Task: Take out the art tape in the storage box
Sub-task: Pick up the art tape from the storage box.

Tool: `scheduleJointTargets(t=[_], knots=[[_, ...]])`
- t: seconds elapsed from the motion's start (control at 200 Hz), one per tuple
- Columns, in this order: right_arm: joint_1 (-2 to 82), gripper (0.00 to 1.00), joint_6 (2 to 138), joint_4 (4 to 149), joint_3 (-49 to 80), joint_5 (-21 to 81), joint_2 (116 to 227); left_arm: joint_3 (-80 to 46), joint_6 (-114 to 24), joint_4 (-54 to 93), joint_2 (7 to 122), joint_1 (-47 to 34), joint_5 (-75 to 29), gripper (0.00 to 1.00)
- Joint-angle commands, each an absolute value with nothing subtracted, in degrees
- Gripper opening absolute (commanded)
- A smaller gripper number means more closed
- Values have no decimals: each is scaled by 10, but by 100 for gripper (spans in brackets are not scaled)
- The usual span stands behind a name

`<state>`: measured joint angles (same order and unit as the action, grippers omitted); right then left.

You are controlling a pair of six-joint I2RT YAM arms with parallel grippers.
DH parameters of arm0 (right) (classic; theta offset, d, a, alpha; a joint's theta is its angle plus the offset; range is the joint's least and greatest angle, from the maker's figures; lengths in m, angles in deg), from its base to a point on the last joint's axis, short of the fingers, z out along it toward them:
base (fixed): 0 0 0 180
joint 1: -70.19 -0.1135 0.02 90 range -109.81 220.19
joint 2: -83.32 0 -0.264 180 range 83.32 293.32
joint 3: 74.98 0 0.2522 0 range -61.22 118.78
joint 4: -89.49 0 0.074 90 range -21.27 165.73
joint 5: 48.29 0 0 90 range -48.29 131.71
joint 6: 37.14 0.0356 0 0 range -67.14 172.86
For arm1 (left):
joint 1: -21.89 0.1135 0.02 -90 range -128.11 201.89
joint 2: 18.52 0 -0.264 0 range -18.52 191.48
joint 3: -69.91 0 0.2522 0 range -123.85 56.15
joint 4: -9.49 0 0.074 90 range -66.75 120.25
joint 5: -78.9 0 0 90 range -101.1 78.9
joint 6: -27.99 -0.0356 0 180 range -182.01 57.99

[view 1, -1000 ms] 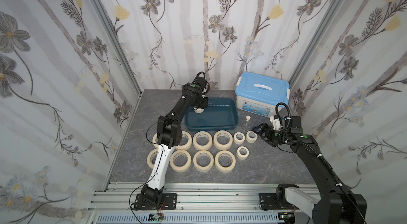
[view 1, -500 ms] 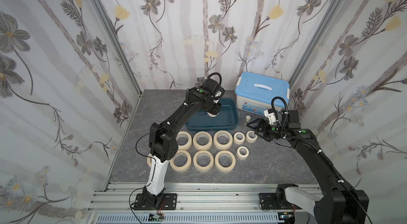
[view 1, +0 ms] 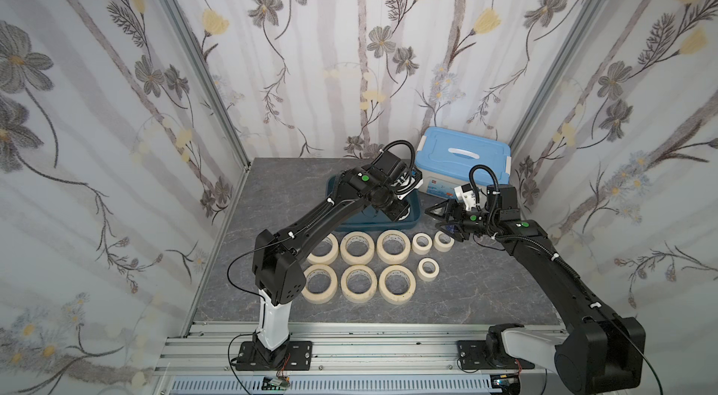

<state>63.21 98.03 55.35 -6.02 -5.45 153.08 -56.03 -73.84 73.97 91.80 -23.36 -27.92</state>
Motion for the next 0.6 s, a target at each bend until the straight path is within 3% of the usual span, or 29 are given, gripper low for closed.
scheduleJointTargets(t=[0.0, 0.34, 0.595], knots=[[623, 86, 1021, 620, -54, -77, 1540, -568, -768, 731, 915, -244, -298, 7], [596, 80, 1023, 629, -37, -66, 1572, -588, -779, 742, 925, -262, -329, 7], [589, 68, 1021, 630, -34, -60, 1585, -597, -782, 746, 930, -266, -343, 7]])
